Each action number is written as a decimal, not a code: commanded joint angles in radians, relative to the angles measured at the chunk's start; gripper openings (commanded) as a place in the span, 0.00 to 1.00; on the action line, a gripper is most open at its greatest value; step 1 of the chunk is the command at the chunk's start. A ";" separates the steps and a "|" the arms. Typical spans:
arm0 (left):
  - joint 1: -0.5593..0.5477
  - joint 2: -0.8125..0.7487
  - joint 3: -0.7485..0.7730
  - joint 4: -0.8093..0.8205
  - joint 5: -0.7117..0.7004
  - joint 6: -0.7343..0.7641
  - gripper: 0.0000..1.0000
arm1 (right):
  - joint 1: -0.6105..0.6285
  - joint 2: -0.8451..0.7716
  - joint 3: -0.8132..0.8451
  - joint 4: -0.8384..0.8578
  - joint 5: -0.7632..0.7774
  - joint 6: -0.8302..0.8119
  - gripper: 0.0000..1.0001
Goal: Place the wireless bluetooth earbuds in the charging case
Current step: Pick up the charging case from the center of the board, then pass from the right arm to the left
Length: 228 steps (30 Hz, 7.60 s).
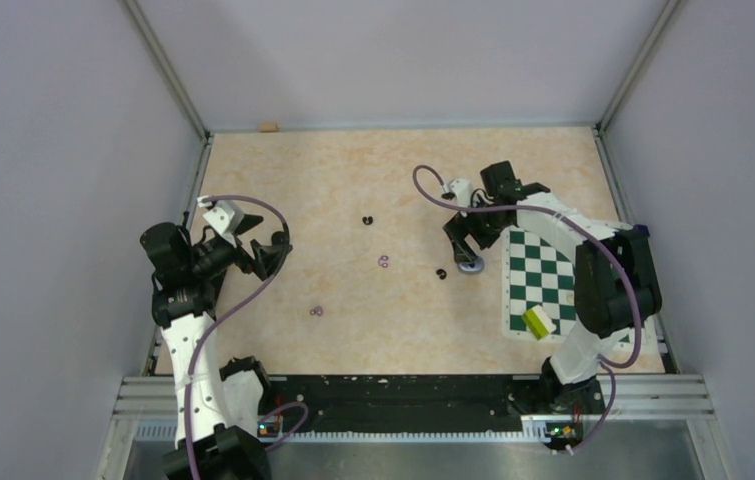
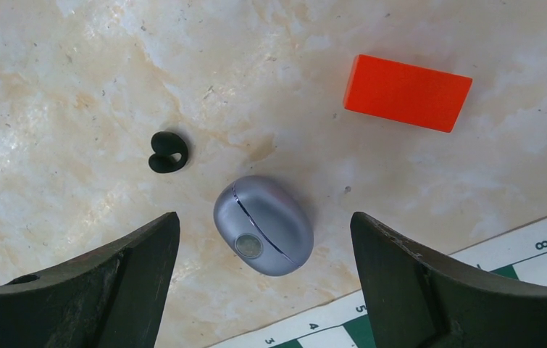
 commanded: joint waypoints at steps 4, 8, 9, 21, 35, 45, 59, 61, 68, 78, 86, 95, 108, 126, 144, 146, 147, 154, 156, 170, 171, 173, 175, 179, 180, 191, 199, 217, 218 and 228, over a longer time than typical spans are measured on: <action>0.007 -0.010 0.007 0.011 0.032 0.012 0.99 | 0.012 0.053 0.035 -0.036 0.001 -0.005 0.87; 0.008 -0.012 0.006 0.010 0.033 0.014 0.99 | 0.012 0.063 0.042 -0.065 0.002 -0.018 0.87; 0.009 -0.013 0.007 0.010 0.033 0.014 0.99 | 0.011 0.062 0.043 -0.074 -0.001 -0.024 0.87; 0.011 -0.009 0.009 0.007 0.039 0.013 0.99 | 0.011 0.062 0.075 -0.204 -0.092 -0.081 0.80; 0.012 -0.005 0.008 0.006 0.046 0.014 0.99 | -0.038 0.040 0.049 -0.137 -0.089 -0.105 0.78; 0.014 0.000 0.009 0.006 0.052 0.014 0.99 | -0.079 0.096 0.050 -0.140 -0.122 -0.136 0.75; 0.013 0.001 0.009 0.005 0.056 0.015 0.99 | -0.148 0.163 0.082 -0.160 -0.212 -0.100 0.63; 0.013 -0.001 0.009 0.006 0.056 0.015 0.99 | -0.148 0.177 0.085 -0.160 -0.208 -0.096 0.63; 0.014 -0.001 0.009 0.003 0.058 0.019 0.99 | -0.148 0.213 0.096 -0.158 -0.213 -0.072 0.63; 0.014 -0.004 0.009 0.000 0.060 0.022 0.99 | -0.149 0.225 0.080 -0.162 -0.207 -0.071 0.57; 0.014 -0.007 0.010 -0.002 0.064 0.023 0.99 | -0.134 0.219 0.071 -0.162 -0.203 -0.069 0.48; 0.014 0.008 0.008 0.004 0.095 0.024 0.99 | -0.125 0.151 0.074 -0.154 -0.211 -0.081 0.18; -0.351 0.198 0.192 -0.029 -0.164 0.110 0.99 | -0.111 -0.296 0.005 0.051 -0.320 -0.022 0.09; -0.845 0.778 0.764 -0.319 0.093 0.026 0.99 | 0.017 -0.611 -0.153 0.526 -0.509 0.262 0.10; -0.967 0.834 0.786 -0.326 0.020 0.005 0.89 | 0.049 -0.550 -0.245 0.617 -0.667 0.353 0.09; -0.973 0.829 0.785 -0.328 0.001 0.011 0.85 | 0.049 -0.534 -0.230 0.588 -0.661 0.342 0.09; -0.976 0.826 0.787 -0.328 -0.012 0.012 0.82 | 0.049 -0.527 -0.225 0.577 -0.667 0.336 0.09; -0.990 0.833 0.800 -0.329 -0.036 0.001 0.78 | 0.050 -0.500 -0.219 0.561 -0.694 0.338 0.09; -0.993 0.838 0.804 -0.329 -0.038 -0.004 0.75 | 0.050 -0.494 -0.219 0.561 -0.700 0.338 0.09; -0.995 0.842 0.810 -0.304 -0.053 -0.045 0.59 | 0.050 -0.479 -0.221 0.558 -0.690 0.337 0.09; -0.996 0.845 0.810 -0.298 -0.059 -0.053 0.59 | 0.051 -0.479 -0.222 0.559 -0.689 0.339 0.09; -0.996 0.849 0.810 -0.287 -0.072 -0.065 0.58 | 0.050 -0.481 -0.223 0.561 -0.689 0.340 0.09; -0.997 0.851 0.810 -0.278 -0.083 -0.075 0.57 | 0.050 -0.482 -0.224 0.562 -0.686 0.340 0.09; -0.997 0.858 0.810 -0.265 -0.084 -0.092 0.55 | 0.049 -0.480 -0.225 0.562 -0.684 0.338 0.09; -0.998 0.860 0.810 -0.264 -0.085 -0.095 0.55 | 0.049 -0.479 -0.224 0.562 -0.684 0.338 0.09; -1.009 0.872 0.813 -0.260 -0.096 -0.091 0.48 | 0.051 -0.477 -0.223 0.559 -0.682 0.335 0.09; -1.011 0.874 0.819 -0.264 -0.104 -0.086 0.34 | 0.051 -0.478 -0.225 0.559 -0.682 0.331 0.09; -1.012 0.851 0.821 -0.376 -0.059 0.057 0.00 | 0.013 -0.535 -0.212 0.499 -0.647 0.238 0.57; -1.013 0.852 0.821 -0.377 -0.053 0.057 0.00 | 0.005 -0.537 -0.212 0.499 -0.654 0.239 0.59; -1.012 0.846 0.816 -0.383 -0.047 0.067 0.00 | -0.033 -0.548 -0.212 0.516 -0.599 0.249 0.62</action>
